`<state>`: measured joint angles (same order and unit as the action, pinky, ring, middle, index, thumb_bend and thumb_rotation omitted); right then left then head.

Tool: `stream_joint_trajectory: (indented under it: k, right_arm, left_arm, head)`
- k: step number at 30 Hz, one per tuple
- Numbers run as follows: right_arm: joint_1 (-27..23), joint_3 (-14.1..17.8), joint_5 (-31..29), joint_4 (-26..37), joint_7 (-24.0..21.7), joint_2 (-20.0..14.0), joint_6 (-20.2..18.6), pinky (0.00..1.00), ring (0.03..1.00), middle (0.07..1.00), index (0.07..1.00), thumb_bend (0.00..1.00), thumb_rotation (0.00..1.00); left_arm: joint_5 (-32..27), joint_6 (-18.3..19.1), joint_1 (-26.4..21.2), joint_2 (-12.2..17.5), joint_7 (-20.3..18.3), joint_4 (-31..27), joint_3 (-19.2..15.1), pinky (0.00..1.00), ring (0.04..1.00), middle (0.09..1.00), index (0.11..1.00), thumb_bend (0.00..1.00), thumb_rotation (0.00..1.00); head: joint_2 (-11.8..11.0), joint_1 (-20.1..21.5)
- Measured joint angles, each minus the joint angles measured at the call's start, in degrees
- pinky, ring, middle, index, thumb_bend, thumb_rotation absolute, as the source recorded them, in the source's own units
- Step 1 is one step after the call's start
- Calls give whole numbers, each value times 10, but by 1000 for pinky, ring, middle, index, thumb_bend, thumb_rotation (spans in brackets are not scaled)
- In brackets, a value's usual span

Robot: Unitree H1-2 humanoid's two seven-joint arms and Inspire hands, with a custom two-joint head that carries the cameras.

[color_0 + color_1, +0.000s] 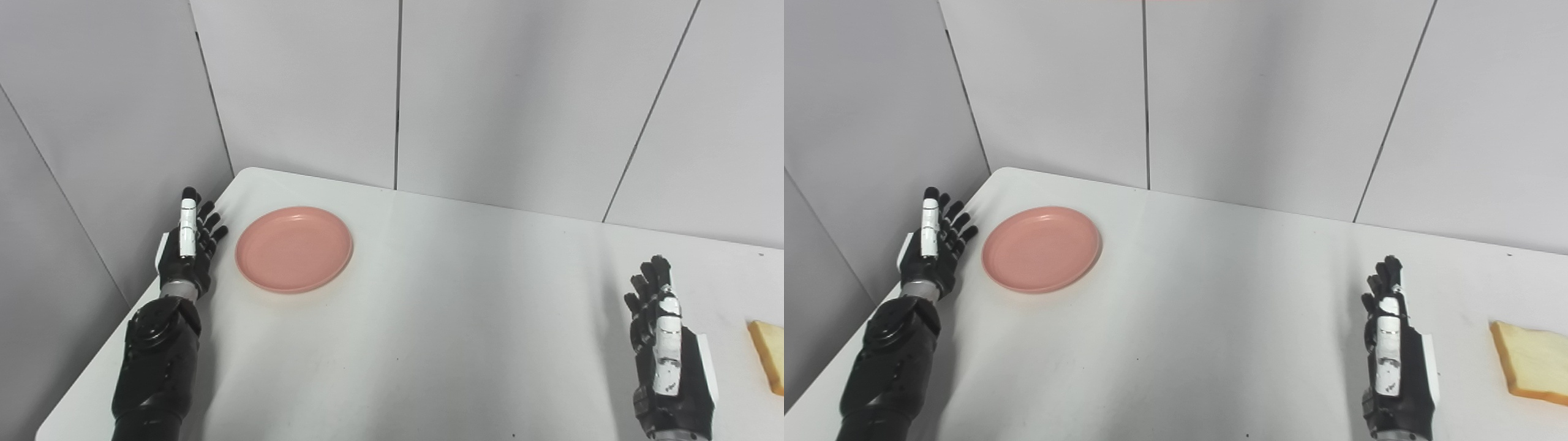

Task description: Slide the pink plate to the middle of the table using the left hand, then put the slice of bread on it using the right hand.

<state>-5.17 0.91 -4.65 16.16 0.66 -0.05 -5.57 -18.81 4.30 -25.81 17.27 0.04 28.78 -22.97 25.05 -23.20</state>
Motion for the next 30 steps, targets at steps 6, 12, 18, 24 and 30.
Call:
stream_joint_trajectory:
  k: [6, 12, 18, 24, 30]
  right_arm:
    - [0, 0, -4, 1, 0, 1, -4, 1000, 1000, 1000, 1000, 315, 1000]
    - [0, 0, -4, 1, 0, 1, -4, 1000, 1000, 1000, 1000, 346, 1000]
    - [0, 0, -4, 1, 0, 1, -4, 1000, 1000, 1000, 1000, 355, 1000]
    - [0, -2, -3, 0, 0, 1, -4, 1000, 1000, 1000, 1000, 377, 1000]
    - [1, -3, 3, -11, 0, 5, -4, 1000, 1000, 1000, 1000, 409, 1000]
  left_arm:
    - [1, -7, -4, -1, 1, 6, 5, 956, 954, 950, 951, 700, 881]
    - [0, -9, -2, -3, -3, -2, 25, 993, 974, 972, 981, 711, 927]
    - [-3, 6, 6, -12, -13, -26, 42, 983, 980, 981, 991, 712, 943]
    - [-3, 21, 11, -17, -16, -42, 65, 979, 973, 966, 964, 761, 922]
    - [1, 19, 13, -23, -37, -51, 97, 975, 959, 956, 956, 793, 908]
  head:
    - [5, 9]
    - [11, 20]
    - [14, 26]
    - [19, 40]
    - [23, 53]
